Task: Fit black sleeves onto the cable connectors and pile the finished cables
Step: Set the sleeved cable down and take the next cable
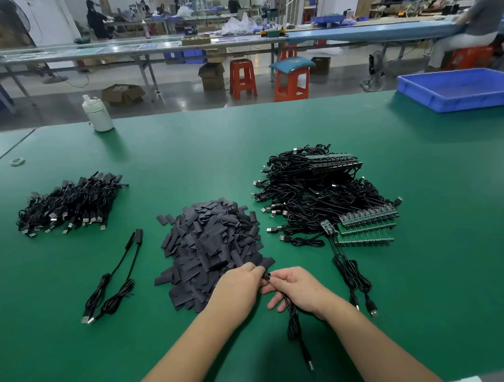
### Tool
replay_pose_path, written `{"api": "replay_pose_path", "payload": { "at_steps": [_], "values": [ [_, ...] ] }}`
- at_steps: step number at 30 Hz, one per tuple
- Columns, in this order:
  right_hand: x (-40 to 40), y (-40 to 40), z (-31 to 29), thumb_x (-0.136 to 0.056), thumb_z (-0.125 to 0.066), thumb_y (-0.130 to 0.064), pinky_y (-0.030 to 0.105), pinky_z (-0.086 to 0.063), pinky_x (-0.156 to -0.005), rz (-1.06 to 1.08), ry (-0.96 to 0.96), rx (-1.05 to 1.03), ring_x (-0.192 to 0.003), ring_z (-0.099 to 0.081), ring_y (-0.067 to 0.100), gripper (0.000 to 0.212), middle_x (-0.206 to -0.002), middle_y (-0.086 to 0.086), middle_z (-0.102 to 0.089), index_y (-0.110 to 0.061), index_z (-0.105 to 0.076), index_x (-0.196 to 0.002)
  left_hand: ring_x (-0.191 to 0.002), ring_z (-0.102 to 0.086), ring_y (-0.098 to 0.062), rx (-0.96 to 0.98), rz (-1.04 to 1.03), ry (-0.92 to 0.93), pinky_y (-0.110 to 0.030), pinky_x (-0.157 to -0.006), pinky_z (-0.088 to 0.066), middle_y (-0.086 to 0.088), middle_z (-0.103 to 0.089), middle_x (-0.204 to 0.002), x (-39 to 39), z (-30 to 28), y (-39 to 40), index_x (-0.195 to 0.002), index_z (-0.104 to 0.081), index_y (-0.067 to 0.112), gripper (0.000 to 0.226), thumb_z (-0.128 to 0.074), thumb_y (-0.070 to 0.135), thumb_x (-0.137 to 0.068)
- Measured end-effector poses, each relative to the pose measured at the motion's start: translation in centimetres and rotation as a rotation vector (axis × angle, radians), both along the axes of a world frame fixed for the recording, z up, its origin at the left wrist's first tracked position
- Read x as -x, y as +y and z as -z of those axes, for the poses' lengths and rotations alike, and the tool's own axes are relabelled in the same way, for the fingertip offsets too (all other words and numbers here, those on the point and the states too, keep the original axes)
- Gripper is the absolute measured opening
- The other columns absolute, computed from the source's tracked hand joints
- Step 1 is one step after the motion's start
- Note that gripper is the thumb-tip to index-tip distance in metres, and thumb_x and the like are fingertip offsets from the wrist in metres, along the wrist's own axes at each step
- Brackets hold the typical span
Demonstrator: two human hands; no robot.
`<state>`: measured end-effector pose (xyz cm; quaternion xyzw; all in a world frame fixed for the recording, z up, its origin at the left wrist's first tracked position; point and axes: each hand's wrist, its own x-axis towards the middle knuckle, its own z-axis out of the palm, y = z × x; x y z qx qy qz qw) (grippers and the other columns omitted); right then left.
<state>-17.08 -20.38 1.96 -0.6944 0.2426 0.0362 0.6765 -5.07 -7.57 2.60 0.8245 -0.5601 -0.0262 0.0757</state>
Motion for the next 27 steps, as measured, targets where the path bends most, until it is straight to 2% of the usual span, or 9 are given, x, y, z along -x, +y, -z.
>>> {"api": "replay_pose_path", "payload": {
  "at_steps": [8, 14, 18, 23, 27],
  "values": [
    [-0.2, 0.5, -0.1, -0.106, -0.039, -0.007, 0.023, -0.052, -0.057, -0.01, 0.016, 0.052, -0.063, -0.066, 0.013, 0.027, -0.091, 0.01, -0.07, 0.005, -0.062, -0.114, -0.097, -0.058, -0.024, -0.105, 0.005, -0.015, -0.033, -0.072, -0.042, -0.001, -0.052, -0.104, 0.6, -1.1, -0.6, -0.105, -0.053, 0.02, 0.01, -0.047, 0.021, -0.097],
    [-0.3, 0.6, -0.3, -0.106, -0.039, -0.007, 0.023, -0.051, -0.055, -0.005, 0.019, 0.064, -0.059, -0.064, 0.014, 0.025, -0.085, 0.009, -0.069, 0.006, -0.06, -0.111, -0.098, -0.061, -0.027, -0.157, -0.017, -0.022, -0.039, -0.078, -0.049, -0.002, -0.053, -0.107, 0.5, -1.1, -0.6, -0.114, -0.051, 0.02, 0.018, -0.048, 0.018, -0.096],
    [-0.2, 0.6, -0.3, -0.106, -0.042, -0.009, 0.023, -0.052, -0.055, 0.001, -0.006, 0.069, -0.057, -0.063, 0.014, 0.021, -0.085, 0.01, -0.07, -0.002, -0.062, -0.104, -0.097, -0.062, -0.03, -0.188, -0.032, -0.03, -0.04, -0.078, -0.048, -0.004, -0.055, -0.11, 0.3, -1.2, -0.3, -0.12, -0.049, 0.018, 0.024, -0.048, 0.014, -0.096],
    [-0.3, 0.7, -0.1, -0.106, -0.044, -0.012, 0.023, -0.051, -0.053, 0.018, -0.003, 0.043, -0.055, -0.062, 0.016, 0.021, -0.08, 0.009, -0.071, -0.003, -0.059, -0.117, -0.1, -0.061, -0.031, -0.193, -0.031, -0.042, -0.04, -0.079, -0.047, -0.005, -0.055, -0.111, 0.5, -1.3, 0.0, -0.12, -0.048, 0.016, 0.025, -0.046, 0.012, -0.096],
    [-0.3, 0.6, -0.2, -0.105, -0.049, -0.019, 0.023, -0.051, -0.053, 0.021, -0.018, 0.022, -0.057, -0.063, 0.016, 0.019, -0.076, 0.009, -0.07, -0.006, -0.062, -0.107, -0.103, -0.059, -0.029, -0.175, 0.017, -0.052, -0.038, -0.078, -0.045, -0.005, -0.053, -0.114, 0.3, -1.2, 0.3, -0.122, -0.047, 0.016, 0.029, -0.046, 0.01, -0.094]
  ]
}}
